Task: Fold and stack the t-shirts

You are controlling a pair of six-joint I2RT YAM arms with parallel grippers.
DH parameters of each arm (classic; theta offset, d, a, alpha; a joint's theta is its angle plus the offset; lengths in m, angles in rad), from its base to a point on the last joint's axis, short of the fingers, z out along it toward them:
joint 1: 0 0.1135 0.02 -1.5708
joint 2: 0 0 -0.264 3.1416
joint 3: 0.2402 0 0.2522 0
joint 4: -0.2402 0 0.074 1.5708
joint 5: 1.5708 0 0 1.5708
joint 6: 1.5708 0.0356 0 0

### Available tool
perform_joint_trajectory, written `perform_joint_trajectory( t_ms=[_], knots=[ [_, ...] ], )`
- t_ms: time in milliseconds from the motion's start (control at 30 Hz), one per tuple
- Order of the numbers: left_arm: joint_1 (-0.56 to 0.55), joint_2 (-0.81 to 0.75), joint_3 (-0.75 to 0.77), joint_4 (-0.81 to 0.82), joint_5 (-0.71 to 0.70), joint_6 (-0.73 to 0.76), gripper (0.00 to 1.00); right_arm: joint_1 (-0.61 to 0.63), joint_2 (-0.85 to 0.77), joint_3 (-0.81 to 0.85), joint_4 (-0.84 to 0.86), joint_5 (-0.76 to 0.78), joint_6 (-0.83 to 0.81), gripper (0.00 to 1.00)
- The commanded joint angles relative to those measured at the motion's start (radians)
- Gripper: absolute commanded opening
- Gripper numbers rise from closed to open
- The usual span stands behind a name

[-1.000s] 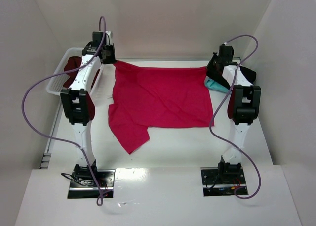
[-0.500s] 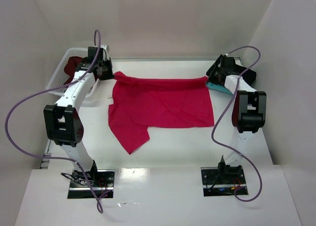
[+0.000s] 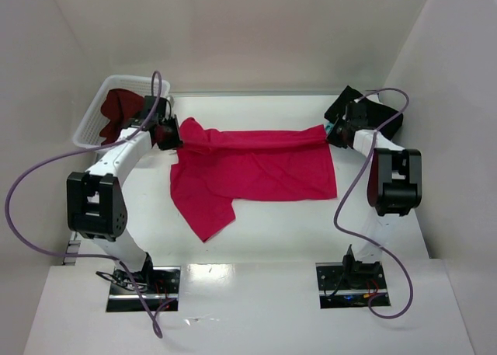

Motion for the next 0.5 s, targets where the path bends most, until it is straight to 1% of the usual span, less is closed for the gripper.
perform_joint_trajectory(
  t_ms=[0, 167, 267, 467],
  knots=[
    [-0.035, -0.057, -0.036, 0.031, 0.019, -0.031, 0.0, -0.011, -0.072, -0.015, 0.066, 0.017, 0.013, 0.0],
    [-0.096, -0.066, -0.091, 0.022, 0.007, -0.073, 0.0, -0.011, -0.113, -0.084, 0.075, 0.026, 0.022, 0.0],
    [-0.096, -0.076, -0.128, 0.022, 0.007, -0.102, 0.0, -0.011, -0.124, -0.096, 0.075, 0.026, 0.022, 0.0],
    [-0.105, -0.096, -0.17, 0.022, -0.042, -0.139, 0.0, -0.011, -0.124, -0.107, 0.075, 0.026, 0.022, 0.0]
  ],
)
